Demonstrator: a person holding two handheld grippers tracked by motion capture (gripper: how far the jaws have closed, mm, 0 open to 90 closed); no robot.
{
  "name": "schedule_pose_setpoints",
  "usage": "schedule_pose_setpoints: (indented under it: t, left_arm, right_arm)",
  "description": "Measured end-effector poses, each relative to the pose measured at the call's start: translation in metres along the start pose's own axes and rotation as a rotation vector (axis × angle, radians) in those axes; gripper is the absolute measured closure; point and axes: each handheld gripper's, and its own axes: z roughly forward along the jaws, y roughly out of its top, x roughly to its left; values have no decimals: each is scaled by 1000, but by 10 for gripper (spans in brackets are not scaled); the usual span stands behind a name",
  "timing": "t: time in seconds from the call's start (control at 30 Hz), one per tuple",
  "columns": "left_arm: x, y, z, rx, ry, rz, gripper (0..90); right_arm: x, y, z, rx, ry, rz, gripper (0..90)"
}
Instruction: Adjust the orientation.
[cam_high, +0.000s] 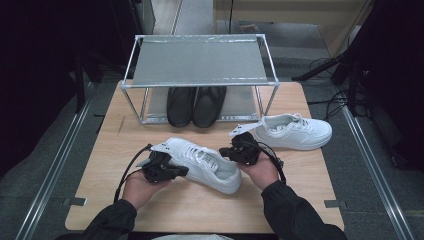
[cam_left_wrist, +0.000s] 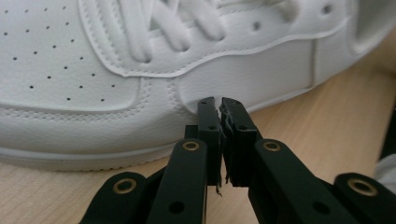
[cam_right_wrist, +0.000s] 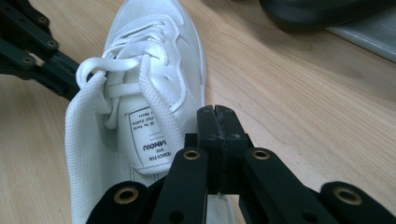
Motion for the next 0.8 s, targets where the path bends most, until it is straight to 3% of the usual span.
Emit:
schedule_pose_setpoints:
  t: [0.07,0.2,0.3,0.37,0.53,0.8]
  left_arm:
    - [4,0,1,-7,-17,-11,898]
    - [5,1,2,-6,-20,4,900]
    - [7,2,0,-4,-6,5,899]
    - [12,2,-2,-7,-1,-21,899]
    - [23,2,-7,-23,21,-64,882]
    - [35,3,-13,-33,57,-81,871]
  right_arm:
    - [2,-1,0,-1,-3,-7,900]
    - [5,-2,1,-3,-7,-2,900]
    - [6,-3,1,-6,0,2,900]
    - [8,-4,1,-7,15,7,900]
    - [22,-5,5,-6,51,-21,900]
    - [44,-6,15,-4,97,-39,900]
